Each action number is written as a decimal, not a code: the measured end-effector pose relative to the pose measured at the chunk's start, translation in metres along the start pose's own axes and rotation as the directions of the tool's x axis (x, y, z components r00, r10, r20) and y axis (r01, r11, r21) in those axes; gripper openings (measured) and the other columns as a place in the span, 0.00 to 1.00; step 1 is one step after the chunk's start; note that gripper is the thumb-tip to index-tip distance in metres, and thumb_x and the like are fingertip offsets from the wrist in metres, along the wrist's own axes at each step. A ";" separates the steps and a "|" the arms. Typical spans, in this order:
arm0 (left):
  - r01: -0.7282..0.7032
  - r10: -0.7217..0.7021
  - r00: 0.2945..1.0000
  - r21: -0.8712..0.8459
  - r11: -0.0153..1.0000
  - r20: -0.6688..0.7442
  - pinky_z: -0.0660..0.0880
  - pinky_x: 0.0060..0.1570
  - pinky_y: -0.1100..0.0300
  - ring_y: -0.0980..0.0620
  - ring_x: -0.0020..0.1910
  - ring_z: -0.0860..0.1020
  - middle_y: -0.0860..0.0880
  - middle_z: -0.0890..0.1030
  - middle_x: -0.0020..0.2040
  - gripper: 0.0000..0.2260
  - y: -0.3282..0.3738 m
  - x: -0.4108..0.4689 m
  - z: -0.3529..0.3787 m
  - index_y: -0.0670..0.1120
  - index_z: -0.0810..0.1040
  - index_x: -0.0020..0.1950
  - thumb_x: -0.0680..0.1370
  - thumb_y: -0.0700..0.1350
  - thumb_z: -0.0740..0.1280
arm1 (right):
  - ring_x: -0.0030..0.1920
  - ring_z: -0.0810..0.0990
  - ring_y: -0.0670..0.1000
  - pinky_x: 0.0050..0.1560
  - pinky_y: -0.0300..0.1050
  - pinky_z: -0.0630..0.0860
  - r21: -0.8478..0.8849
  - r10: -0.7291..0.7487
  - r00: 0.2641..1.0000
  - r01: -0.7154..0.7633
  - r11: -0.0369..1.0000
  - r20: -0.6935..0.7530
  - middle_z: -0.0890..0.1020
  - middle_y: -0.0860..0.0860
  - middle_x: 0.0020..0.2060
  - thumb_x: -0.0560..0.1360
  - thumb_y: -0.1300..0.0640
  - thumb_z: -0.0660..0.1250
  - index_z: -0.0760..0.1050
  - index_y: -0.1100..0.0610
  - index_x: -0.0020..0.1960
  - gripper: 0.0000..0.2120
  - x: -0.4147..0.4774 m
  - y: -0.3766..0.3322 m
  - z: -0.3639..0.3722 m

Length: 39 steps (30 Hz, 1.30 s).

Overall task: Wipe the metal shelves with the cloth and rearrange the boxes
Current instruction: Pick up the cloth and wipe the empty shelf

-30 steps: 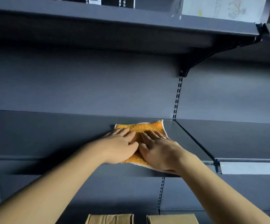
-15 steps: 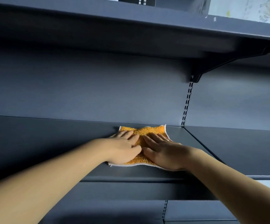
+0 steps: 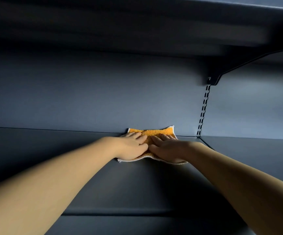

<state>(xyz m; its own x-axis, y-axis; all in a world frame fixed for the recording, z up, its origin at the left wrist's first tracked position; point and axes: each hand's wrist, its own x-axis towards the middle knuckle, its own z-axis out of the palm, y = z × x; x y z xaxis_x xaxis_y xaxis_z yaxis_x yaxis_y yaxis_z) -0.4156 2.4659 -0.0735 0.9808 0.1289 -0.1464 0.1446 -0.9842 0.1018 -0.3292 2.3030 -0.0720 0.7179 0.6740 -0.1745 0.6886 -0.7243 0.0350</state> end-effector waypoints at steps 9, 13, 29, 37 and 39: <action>-0.034 0.034 0.999 0.016 0.999 -0.028 0.41 0.79 0.45 0.51 0.81 0.37 0.53 0.40 0.83 0.28 -0.002 -0.002 -0.001 0.54 0.42 0.83 0.84 0.58 0.43 | 0.82 0.42 0.58 0.80 0.61 0.46 0.039 -0.020 0.998 0.023 0.999 -0.060 0.43 0.50 0.83 0.79 0.30 0.38 0.40 0.44 0.83 0.36 0.013 0.003 0.006; -0.073 0.074 0.997 0.048 0.996 -0.002 0.42 0.79 0.44 0.49 0.81 0.37 0.52 0.40 0.83 0.37 -0.006 -0.003 -0.001 0.50 0.46 0.83 0.77 0.66 0.38 | 0.82 0.41 0.58 0.80 0.63 0.45 -0.005 -0.027 0.999 0.027 1.000 -0.046 0.42 0.50 0.83 0.70 0.24 0.31 0.42 0.44 0.83 0.46 0.018 -0.001 0.009; -0.004 0.008 1.000 0.130 0.991 -0.030 0.42 0.80 0.47 0.47 0.81 0.38 0.47 0.40 0.83 0.23 -0.040 -0.044 -0.001 0.40 0.54 0.81 0.87 0.48 0.45 | 0.82 0.42 0.61 0.79 0.64 0.46 0.048 -0.012 0.998 0.015 0.999 -0.061 0.44 0.54 0.83 0.78 0.30 0.37 0.44 0.47 0.83 0.38 0.021 -0.064 0.007; -0.004 0.007 0.990 0.024 1.000 -0.140 0.44 0.80 0.49 0.46 0.82 0.45 0.44 0.47 0.83 0.24 -0.024 -0.088 0.016 0.42 0.57 0.81 0.87 0.51 0.50 | 0.82 0.39 0.57 0.80 0.59 0.42 0.094 -0.064 0.995 0.071 0.993 -0.077 0.42 0.52 0.83 0.79 0.31 0.39 0.42 0.48 0.83 0.37 -0.041 -0.071 0.014; -0.014 0.018 0.989 0.023 1.000 -0.147 0.44 0.80 0.50 0.48 0.82 0.44 0.47 0.46 0.83 0.26 -0.015 -0.106 0.018 0.46 0.49 0.83 0.86 0.52 0.48 | 0.82 0.39 0.57 0.80 0.61 0.42 0.055 -0.114 0.991 0.118 0.991 -0.069 0.42 0.52 0.83 0.71 0.27 0.33 0.43 0.47 0.83 0.45 -0.062 -0.073 0.019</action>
<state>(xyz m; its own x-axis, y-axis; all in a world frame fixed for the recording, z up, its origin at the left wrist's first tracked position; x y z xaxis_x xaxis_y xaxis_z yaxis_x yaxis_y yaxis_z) -0.5242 2.4650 -0.0775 0.9918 0.1279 0.0014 0.1274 -0.9885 0.0816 -0.4258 2.3113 -0.0823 0.6398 0.7608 -0.1086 0.7619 -0.6464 -0.0404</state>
